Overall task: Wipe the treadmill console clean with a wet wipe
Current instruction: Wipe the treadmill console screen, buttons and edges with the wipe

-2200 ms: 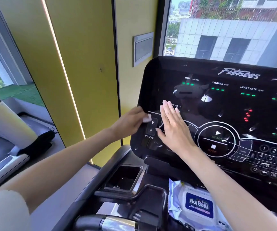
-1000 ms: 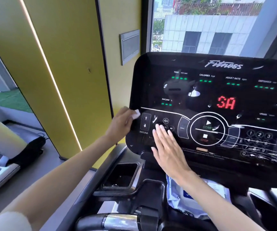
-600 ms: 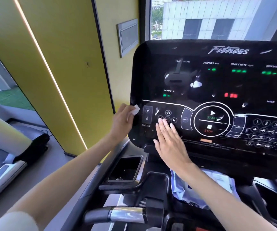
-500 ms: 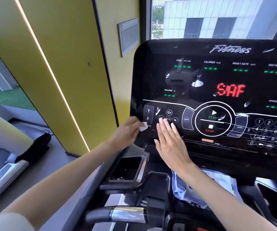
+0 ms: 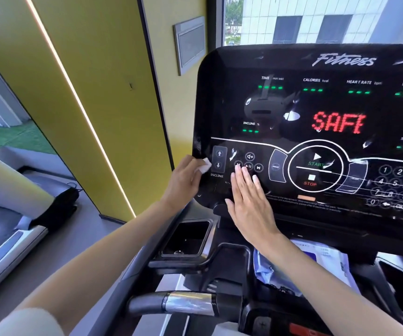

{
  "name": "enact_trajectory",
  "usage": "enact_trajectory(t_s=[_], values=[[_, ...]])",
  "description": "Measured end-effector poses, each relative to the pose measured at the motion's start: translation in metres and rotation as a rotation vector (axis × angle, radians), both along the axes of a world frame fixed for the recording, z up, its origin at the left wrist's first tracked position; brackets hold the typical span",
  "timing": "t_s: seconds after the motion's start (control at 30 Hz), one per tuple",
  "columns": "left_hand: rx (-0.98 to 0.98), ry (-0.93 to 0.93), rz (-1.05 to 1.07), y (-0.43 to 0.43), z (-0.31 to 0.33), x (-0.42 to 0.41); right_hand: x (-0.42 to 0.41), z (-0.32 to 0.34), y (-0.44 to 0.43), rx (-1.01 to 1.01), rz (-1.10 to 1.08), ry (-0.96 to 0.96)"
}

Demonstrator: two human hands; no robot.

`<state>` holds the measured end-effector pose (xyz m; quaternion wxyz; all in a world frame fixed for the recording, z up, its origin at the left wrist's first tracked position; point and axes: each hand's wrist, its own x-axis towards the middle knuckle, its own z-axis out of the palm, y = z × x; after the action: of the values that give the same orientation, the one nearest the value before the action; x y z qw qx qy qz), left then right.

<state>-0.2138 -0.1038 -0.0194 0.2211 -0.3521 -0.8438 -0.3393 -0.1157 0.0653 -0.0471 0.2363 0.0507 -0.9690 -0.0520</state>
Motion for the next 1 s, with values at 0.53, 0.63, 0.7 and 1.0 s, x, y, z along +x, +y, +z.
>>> enact_trajectory(t_s=[0.53,0.63,0.7,1.0], values=[[0.205,-0.077,0.144,-0.003,-0.008,0.003,0.016,-0.014,-0.003,-0.036,-0.055,-0.013],[0.068,-0.052,0.050,0.003,-0.020,0.015,0.017,-0.015,-0.001,-0.046,-0.083,-0.033],[-0.038,-0.044,-0.027,-0.001,-0.026,0.016,0.016,-0.015,0.000,-0.036,-0.080,-0.040],[-0.045,-0.084,-0.043,-0.002,-0.038,0.023,0.016,-0.015,0.001,-0.051,-0.056,-0.020]])
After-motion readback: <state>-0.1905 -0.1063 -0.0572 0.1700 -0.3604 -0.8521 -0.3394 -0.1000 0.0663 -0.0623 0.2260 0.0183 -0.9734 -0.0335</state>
